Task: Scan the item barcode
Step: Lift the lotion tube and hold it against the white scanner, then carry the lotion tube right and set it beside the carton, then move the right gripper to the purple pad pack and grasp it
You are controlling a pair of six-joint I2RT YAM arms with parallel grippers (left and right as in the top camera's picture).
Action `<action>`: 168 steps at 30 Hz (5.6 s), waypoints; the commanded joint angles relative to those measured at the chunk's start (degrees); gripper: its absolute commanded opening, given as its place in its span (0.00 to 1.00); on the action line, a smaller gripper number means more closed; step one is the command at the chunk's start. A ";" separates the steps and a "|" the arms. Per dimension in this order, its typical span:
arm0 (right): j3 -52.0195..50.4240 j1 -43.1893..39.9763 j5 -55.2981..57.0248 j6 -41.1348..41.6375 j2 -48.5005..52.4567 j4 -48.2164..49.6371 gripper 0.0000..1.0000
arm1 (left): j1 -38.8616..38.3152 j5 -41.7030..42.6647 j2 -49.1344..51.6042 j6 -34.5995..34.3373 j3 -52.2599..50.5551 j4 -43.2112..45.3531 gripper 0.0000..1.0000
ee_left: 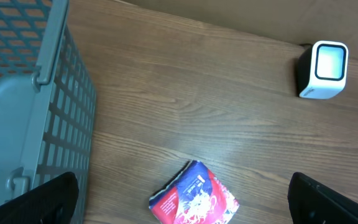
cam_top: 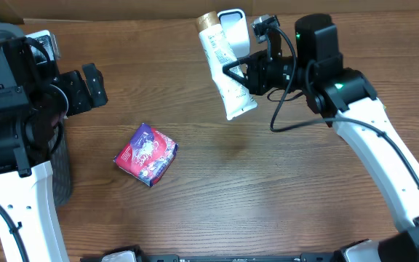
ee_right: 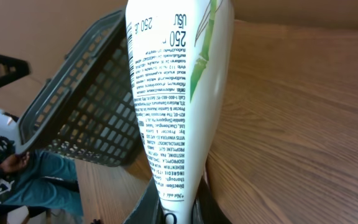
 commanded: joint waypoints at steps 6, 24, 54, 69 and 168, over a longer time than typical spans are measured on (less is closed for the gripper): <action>1.01 0.20 4.04 0.66 -2.71 0.26 0.04 | 0.20 -0.35 0.13 -0.11 0.76 0.07 1.00; 0.87 5.55 56.70 -25.77 3.50 15.17 0.04 | 0.20 -0.35 0.13 -0.11 0.76 0.07 1.00; 0.90 5.51 77.55 -83.43 43.28 67.12 0.04 | 0.20 -0.35 0.13 -0.11 0.76 0.07 0.99; 0.94 7.52 81.02 -80.91 39.56 74.75 0.04 | 0.20 -0.35 0.13 -0.11 0.76 0.07 1.00; 3.39 13.62 14.69 6.80 22.73 -10.03 0.82 | 0.20 -0.35 0.13 -0.11 0.76 0.07 1.00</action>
